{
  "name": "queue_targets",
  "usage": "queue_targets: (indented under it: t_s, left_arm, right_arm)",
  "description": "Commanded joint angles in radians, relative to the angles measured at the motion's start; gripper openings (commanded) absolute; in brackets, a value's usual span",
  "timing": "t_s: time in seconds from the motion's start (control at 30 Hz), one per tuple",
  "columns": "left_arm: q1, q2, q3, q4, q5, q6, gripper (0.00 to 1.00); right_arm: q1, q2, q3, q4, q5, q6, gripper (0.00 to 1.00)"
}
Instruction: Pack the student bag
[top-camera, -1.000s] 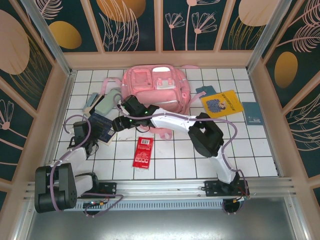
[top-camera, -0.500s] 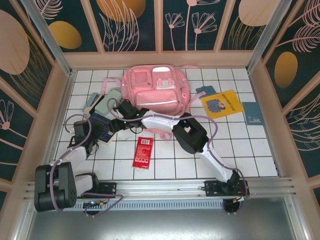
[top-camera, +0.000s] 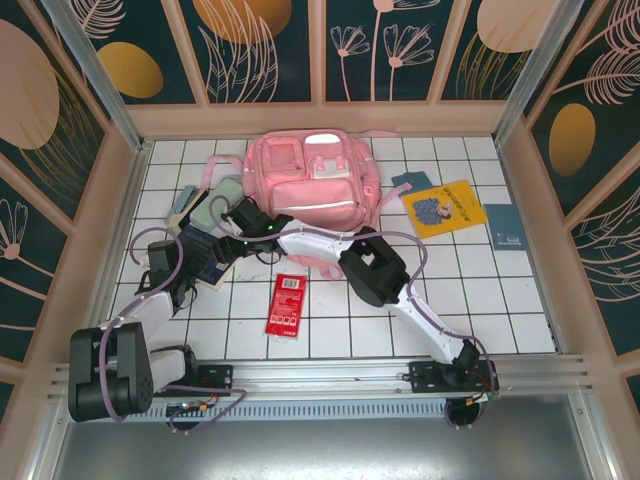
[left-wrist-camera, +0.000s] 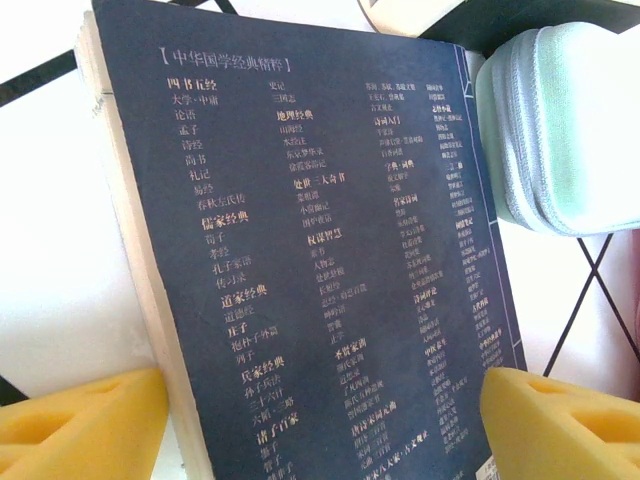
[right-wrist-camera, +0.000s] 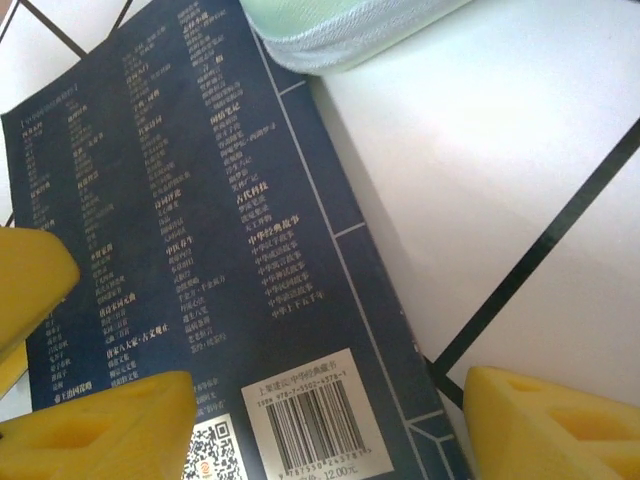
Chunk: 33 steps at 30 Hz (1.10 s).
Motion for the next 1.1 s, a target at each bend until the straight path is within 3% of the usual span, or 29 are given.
queue_targets:
  t_s: [0.0,0.13,0.33,0.53,0.67,0.77,0.87,0.93,1.07]
  left_arm:
    - [-0.029,0.057,-0.010,0.007,0.130,-0.009,0.82]
    - [-0.029,0.054,-0.011,0.006,0.128,-0.011,0.82]
    - [-0.030,0.074,-0.015,0.025,0.138,-0.014,0.82]
    - [-0.032,0.095,-0.016,0.038,0.151,-0.019,0.81]
    - [-0.032,0.088,-0.020,0.039,0.148,-0.021,0.81]
    - [-0.032,0.086,-0.021,0.039,0.151,-0.021,0.81]
    - [-0.032,0.084,-0.021,0.038,0.152,-0.021,0.81]
    - [-0.032,0.081,-0.021,0.035,0.152,-0.019,0.82]
    - [-0.033,0.076,-0.021,0.034,0.151,-0.019,0.82]
  right_arm:
    - [0.012,0.045,0.015,-0.062,0.008,-0.025,0.72]
    - [-0.003,0.054,0.018,-0.058,-0.020,-0.030,0.72]
    - [0.013,0.034,0.004,0.000,-0.281,-0.019,0.69]
    - [0.028,-0.013,0.007,0.063,-0.451,0.007,0.69]
    - [0.030,-0.017,0.027,0.075,-0.499,0.034,0.69]
    - [0.029,-0.010,0.038,0.058,-0.454,0.040,0.69]
    - [0.019,0.004,0.039,0.060,-0.437,0.071,0.57]
    - [0.009,0.012,0.037,0.075,-0.455,0.101,0.41]
    - [0.004,0.017,0.025,0.121,-0.478,0.152,0.40]
